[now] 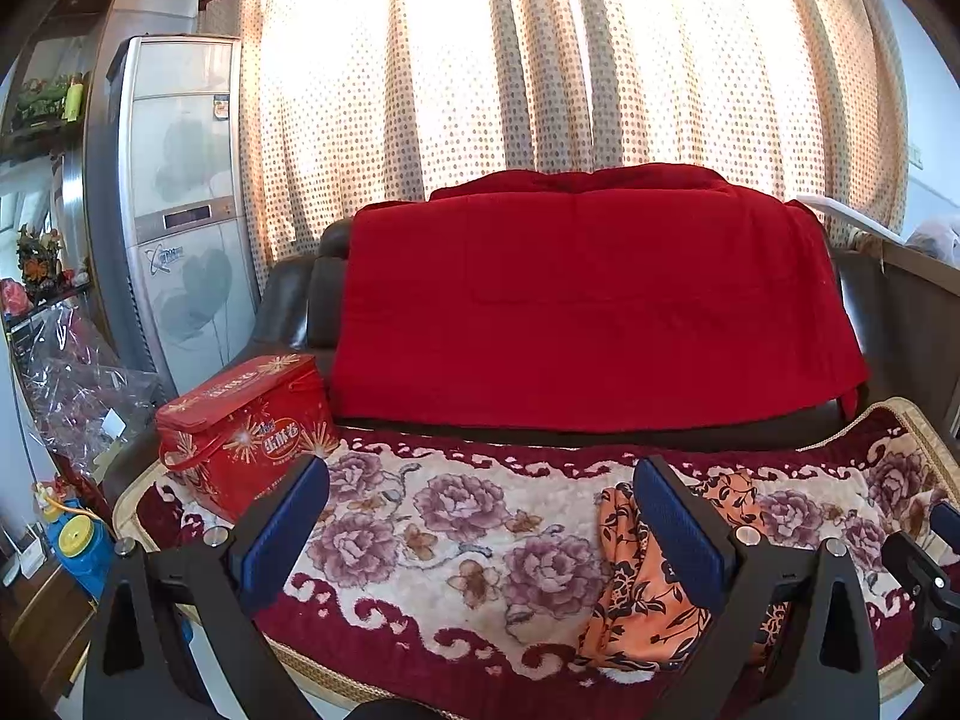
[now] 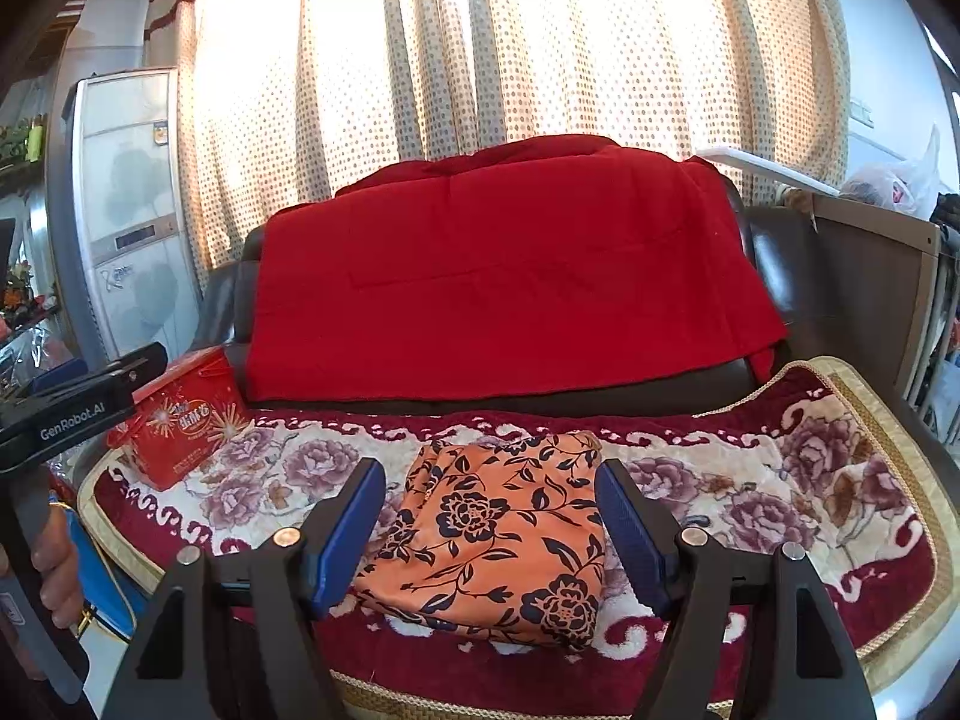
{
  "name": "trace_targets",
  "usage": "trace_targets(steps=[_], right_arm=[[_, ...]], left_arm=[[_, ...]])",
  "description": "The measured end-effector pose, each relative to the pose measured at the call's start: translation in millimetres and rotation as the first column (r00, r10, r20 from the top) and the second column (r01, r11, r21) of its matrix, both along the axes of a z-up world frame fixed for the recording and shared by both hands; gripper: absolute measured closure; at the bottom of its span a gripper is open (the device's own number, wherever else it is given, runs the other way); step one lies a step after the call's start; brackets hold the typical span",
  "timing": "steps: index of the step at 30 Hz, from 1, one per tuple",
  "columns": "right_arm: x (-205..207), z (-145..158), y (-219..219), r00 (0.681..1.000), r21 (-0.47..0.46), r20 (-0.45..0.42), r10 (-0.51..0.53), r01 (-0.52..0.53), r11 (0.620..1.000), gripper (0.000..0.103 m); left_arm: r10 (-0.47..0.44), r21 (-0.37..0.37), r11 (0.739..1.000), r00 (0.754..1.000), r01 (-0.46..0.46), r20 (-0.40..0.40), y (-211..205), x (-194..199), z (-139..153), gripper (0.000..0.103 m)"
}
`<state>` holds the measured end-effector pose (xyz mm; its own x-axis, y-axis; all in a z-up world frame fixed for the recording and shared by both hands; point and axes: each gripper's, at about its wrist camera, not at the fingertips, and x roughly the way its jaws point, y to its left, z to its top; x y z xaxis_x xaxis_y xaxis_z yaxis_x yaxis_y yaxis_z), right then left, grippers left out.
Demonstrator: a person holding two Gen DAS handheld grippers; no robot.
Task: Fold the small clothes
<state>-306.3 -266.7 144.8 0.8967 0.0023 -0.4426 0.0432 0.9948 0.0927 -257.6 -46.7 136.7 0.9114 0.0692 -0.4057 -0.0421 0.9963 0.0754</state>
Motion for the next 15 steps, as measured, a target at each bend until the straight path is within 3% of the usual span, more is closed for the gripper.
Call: trace_targets(steps=[15], right_arm=[[0.5,13.5,16.6,1.000,-0.027,0.020,-0.005,0.006,1.000,0.028]], left_arm=[[0.000,-0.039,0.999,1.000,0.000,-0.006,14.6,6.1,-1.5,0.002]])
